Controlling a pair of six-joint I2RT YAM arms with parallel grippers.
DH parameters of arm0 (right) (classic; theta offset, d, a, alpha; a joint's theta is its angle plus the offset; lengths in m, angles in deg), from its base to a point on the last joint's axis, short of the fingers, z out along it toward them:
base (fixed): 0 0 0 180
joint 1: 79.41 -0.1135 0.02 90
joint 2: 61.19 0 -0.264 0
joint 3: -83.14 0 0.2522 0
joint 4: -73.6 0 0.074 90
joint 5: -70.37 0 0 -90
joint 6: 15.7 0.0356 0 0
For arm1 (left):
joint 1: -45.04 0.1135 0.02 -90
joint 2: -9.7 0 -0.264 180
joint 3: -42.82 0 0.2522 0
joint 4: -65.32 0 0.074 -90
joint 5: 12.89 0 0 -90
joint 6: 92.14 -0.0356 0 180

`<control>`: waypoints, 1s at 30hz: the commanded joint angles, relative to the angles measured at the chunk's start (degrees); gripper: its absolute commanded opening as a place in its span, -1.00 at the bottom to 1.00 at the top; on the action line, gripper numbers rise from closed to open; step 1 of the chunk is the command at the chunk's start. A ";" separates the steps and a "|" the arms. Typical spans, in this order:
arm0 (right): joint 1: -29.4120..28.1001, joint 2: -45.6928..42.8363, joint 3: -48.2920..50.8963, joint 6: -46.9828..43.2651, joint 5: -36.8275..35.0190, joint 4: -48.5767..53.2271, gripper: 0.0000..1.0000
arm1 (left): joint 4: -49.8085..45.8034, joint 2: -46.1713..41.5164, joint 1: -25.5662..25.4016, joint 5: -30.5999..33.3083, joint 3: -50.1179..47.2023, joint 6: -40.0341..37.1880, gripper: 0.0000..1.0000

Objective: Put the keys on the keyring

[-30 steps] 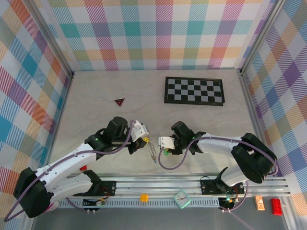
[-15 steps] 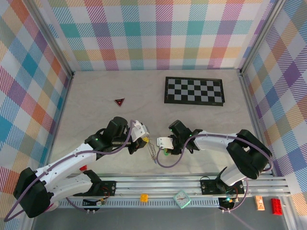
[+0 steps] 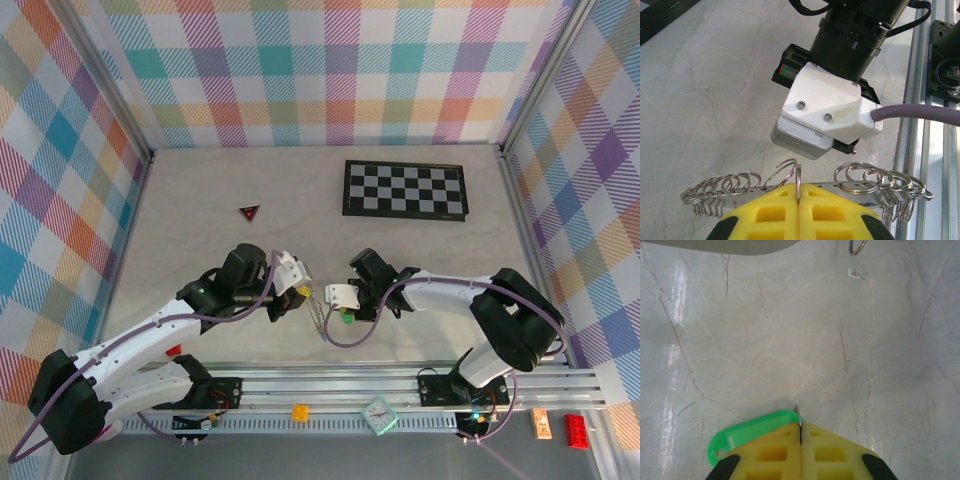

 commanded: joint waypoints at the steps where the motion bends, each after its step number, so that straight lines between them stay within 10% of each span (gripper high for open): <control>1: 0.12 0.10 -1.51 0.22 2.01 1.39 -1.00 | 2.17 -0.65 -0.23 0.00 -0.51 -0.25 -1.00; 13: 0.15 -4.00 -9.96 40.03 2.16 16.81 -1.00 | 1.99 -1.62 -0.22 2.47 -0.57 -0.89 -1.00; 30: -1.46 -2.07 -16.79 70.34 5.84 40.02 -1.00 | 1.28 -4.03 -0.25 4.68 -0.89 -0.80 -1.00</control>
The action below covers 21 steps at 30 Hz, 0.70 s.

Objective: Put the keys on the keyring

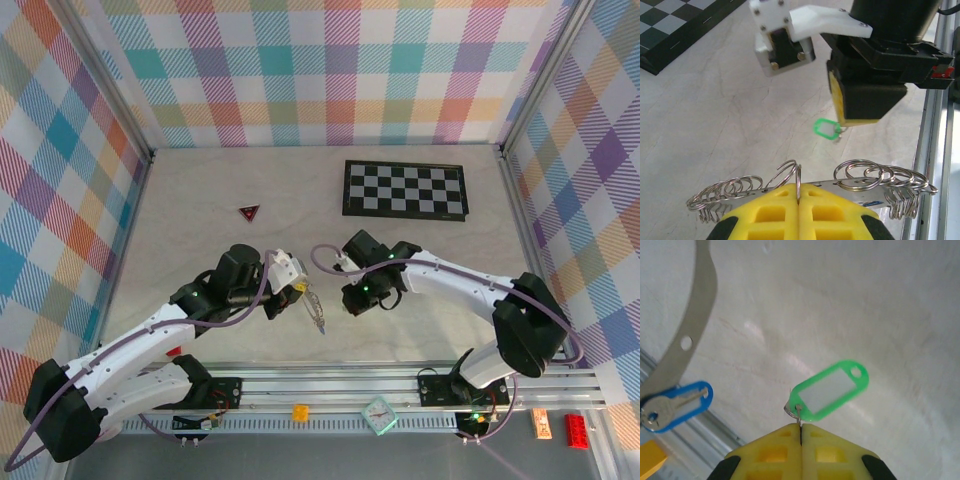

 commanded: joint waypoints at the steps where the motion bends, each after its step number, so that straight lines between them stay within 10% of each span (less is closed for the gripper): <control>1: -0.24 0.03 0.32 7.14 4.26 8.20 -1.00 | 1.48 -0.95 -0.23 0.09 -0.84 -0.56 -1.00; 21: 5.68 20.96 -13.81 0.44 -2.33 9.94 -1.00 | 0.80 -0.80 -0.29 0.10 -0.68 -0.60 -1.00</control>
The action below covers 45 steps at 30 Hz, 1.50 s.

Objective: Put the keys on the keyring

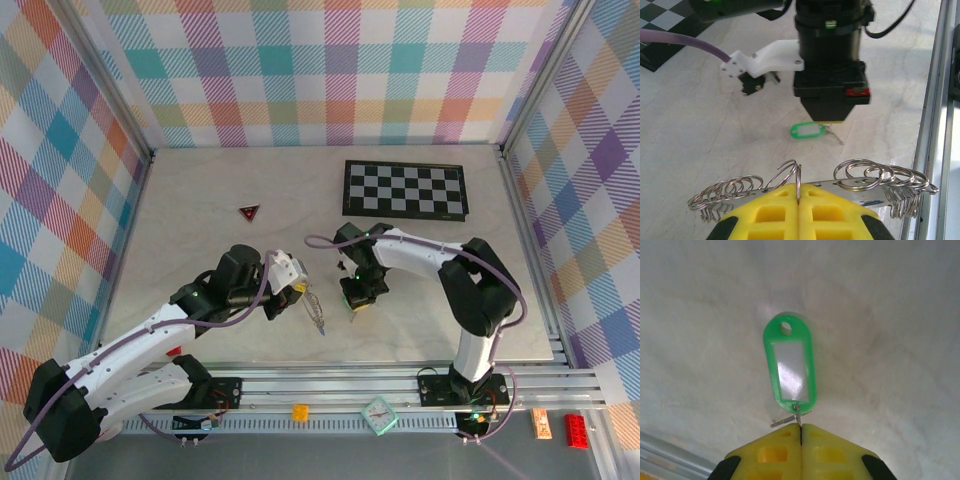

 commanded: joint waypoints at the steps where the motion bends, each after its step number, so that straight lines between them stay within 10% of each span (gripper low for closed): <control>1: 0.81 2.45 -2.01 -2.20 -0.87 0.57 -1.00 | 1.14 -0.69 -0.25 0.13 -0.52 -0.65 -1.00; 19: 1.71 2.32 -0.25 -0.13 1.08 -5.07 -0.58 | 1.39 0.55 -0.25 0.04 -0.43 -1.04 -1.00; 45: 1.66 -3.17 6.41 5.00 -0.11 -10.07 -0.59 | 1.30 0.63 -0.26 -0.14 -0.36 -1.00 -1.00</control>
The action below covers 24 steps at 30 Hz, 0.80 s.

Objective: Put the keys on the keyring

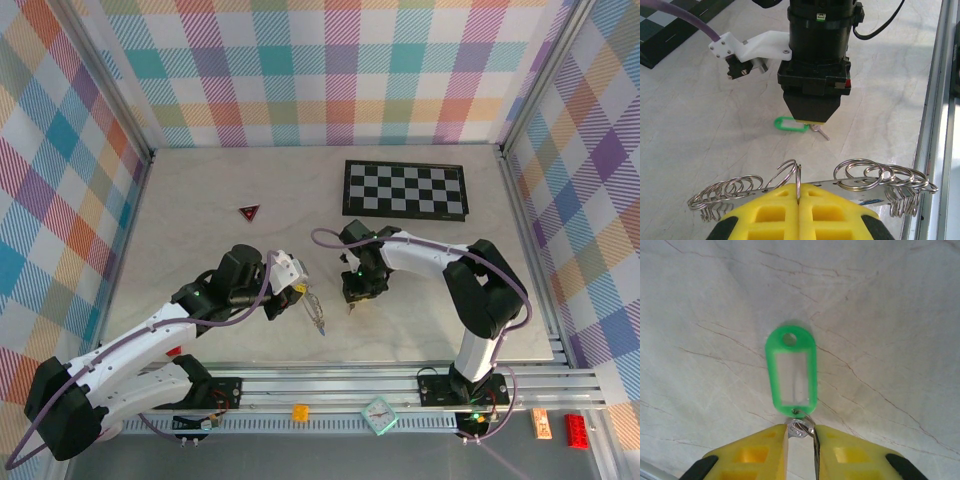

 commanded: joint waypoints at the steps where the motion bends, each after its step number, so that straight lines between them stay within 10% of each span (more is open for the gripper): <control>1: -0.05 -0.18 0.82 1.51 -1.29 0.33 -0.59 | 1.35 0.03 -0.29 -0.22 -0.32 -0.82 -1.00; 24: -0.08 -1.15 3.92 4.45 1.29 -5.16 -0.61 | 1.31 0.13 -0.29 -0.31 -0.32 -0.80 -1.00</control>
